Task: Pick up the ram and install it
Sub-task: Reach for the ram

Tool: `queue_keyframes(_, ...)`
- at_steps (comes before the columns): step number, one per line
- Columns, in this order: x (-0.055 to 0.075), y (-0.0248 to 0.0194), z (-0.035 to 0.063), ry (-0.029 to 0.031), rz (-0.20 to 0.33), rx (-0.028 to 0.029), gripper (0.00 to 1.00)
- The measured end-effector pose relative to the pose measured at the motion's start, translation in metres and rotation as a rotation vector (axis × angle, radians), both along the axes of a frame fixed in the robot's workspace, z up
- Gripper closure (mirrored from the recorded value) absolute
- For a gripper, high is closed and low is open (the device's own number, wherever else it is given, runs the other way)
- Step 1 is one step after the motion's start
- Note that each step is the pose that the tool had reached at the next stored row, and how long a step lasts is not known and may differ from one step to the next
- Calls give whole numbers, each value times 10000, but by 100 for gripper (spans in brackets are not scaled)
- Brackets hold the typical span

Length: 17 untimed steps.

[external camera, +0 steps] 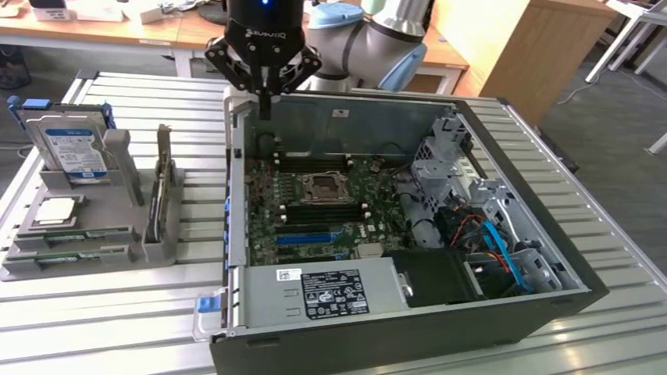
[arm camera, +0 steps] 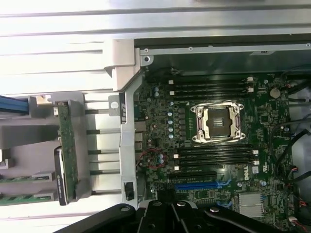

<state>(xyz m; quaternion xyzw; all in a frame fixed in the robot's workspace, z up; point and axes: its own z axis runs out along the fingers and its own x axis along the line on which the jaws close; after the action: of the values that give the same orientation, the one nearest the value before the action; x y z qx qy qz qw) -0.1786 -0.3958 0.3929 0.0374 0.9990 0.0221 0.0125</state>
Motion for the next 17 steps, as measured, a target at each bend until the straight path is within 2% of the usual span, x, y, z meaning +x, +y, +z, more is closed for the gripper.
queue_keyframes(17,-383,17,-2,-1,1,1,89)
